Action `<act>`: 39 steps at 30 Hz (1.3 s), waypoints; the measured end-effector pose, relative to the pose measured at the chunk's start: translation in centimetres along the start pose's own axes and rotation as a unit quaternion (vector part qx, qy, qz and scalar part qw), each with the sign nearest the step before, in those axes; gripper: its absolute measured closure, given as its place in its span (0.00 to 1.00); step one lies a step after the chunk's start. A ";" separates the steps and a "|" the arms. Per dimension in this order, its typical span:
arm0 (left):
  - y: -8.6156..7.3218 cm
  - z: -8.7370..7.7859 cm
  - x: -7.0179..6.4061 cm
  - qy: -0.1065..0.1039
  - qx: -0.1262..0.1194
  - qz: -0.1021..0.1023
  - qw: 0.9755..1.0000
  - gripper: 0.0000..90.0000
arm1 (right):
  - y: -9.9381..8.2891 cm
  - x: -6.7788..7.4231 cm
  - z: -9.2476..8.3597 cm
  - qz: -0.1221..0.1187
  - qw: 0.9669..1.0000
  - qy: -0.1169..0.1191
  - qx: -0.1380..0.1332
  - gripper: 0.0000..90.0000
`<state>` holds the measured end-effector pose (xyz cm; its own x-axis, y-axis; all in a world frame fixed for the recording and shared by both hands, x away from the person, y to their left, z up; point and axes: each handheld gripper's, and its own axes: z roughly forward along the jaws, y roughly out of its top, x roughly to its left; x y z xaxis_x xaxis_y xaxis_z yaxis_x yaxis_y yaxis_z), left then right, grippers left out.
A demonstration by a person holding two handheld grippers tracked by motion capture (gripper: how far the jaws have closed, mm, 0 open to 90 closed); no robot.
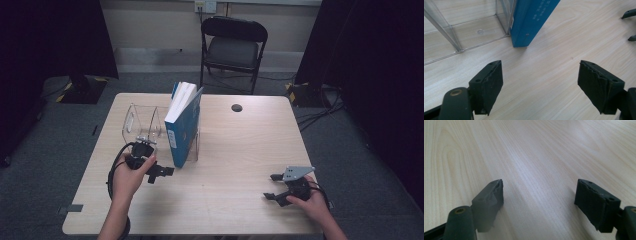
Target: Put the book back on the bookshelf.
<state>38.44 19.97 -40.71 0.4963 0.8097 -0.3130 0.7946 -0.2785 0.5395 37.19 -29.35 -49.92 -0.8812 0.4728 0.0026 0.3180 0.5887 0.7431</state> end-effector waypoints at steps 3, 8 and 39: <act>-0.4 0.5 0.3 0.001 0.001 -0.001 1.000 0.22 | 0.0 0.0 0.0 0.000 1.000 0.000 0.000 0.25; -0.9 1.2 0.7 0.000 0.006 -0.004 1.000 0.22 | 0.0 0.0 0.0 0.000 1.000 0.000 0.000 0.25; -4.1 3.2 2.6 0.017 0.030 -0.009 0.999 0.21 | 0.0 0.0 0.0 -0.001 1.000 0.000 0.000 0.25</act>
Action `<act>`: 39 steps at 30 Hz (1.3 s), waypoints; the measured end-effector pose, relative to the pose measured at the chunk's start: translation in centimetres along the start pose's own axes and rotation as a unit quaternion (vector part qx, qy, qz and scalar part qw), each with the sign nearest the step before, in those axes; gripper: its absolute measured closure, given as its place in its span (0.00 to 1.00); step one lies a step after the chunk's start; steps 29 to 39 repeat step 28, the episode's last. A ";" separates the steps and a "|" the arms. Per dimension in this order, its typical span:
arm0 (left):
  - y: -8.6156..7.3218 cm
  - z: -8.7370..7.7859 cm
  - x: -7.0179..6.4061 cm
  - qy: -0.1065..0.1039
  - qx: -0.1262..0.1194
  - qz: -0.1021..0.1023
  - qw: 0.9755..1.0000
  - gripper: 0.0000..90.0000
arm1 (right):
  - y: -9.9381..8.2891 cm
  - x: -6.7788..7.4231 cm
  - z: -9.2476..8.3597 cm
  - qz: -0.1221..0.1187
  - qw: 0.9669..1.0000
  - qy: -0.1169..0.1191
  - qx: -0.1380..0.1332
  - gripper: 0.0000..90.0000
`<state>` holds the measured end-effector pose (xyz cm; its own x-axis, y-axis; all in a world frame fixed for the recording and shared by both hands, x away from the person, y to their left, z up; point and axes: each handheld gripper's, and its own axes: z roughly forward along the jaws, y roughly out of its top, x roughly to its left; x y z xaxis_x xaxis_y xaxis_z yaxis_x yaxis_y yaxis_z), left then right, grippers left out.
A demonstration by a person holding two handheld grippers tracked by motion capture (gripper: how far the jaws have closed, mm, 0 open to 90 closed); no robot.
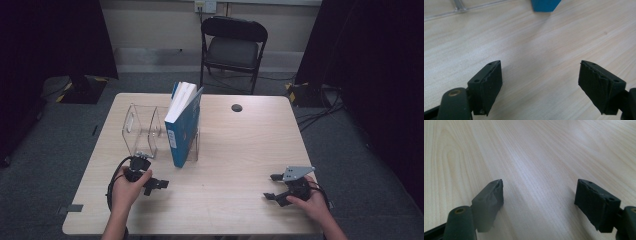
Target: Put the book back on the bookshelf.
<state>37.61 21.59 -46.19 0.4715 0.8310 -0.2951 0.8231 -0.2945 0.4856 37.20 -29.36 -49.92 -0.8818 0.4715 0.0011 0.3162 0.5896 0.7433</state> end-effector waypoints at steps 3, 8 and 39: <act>-0.2 0.3 0.1 0.004 0.000 0.001 1.000 0.21 | 0.0 0.0 0.0 0.000 1.000 0.000 0.000 0.25; -0.6 0.4 0.3 0.015 -0.003 0.013 1.000 0.21 | 0.0 0.0 0.0 0.000 1.000 0.000 0.000 0.25; -3.0 2.6 -0.6 0.065 -0.071 0.156 0.983 0.00 | 0.0 0.0 0.0 0.000 1.000 0.000 0.000 0.25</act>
